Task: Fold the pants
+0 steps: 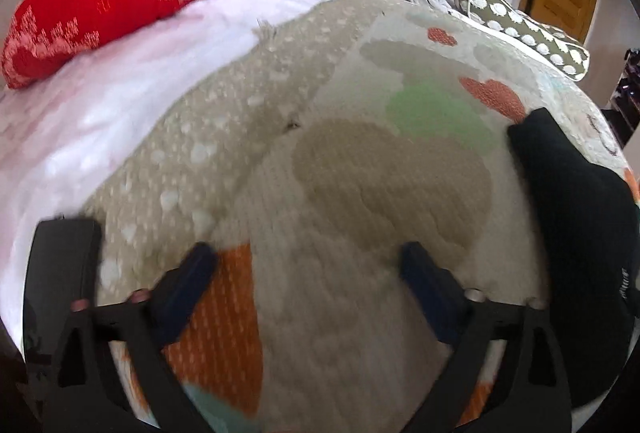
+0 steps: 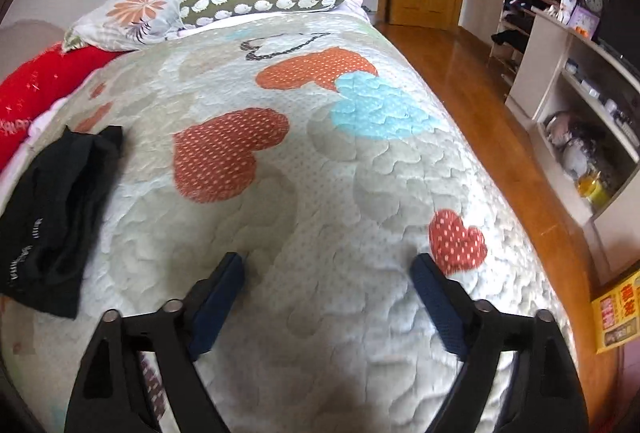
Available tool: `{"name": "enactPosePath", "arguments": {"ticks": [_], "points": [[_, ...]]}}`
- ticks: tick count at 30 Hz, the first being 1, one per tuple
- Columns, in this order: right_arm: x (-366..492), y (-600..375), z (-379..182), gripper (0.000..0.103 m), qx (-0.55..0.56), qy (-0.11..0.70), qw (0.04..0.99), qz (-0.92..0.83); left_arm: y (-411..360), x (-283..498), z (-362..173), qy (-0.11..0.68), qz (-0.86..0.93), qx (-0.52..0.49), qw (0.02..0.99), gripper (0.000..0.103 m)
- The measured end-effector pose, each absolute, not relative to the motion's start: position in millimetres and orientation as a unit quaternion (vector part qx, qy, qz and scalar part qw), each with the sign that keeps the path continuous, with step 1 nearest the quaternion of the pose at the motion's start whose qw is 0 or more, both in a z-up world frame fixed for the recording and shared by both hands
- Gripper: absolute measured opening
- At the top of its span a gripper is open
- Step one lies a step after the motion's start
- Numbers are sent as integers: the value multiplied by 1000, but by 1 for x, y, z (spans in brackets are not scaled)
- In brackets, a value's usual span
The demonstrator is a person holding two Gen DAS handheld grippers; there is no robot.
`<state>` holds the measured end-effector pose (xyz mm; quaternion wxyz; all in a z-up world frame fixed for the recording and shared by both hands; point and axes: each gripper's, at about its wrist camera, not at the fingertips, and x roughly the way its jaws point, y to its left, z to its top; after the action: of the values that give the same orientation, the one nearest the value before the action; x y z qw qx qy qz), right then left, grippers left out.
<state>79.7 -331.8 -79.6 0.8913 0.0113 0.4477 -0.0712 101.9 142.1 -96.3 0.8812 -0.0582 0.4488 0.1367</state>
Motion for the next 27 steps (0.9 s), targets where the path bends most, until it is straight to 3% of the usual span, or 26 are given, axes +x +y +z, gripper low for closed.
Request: {"name": "enactPosePath", "arguments": {"ticks": [27], "points": [[81,-336,-85,103,33,451,889,-65,146,98,-100,445,131,-74,883,103]]}}
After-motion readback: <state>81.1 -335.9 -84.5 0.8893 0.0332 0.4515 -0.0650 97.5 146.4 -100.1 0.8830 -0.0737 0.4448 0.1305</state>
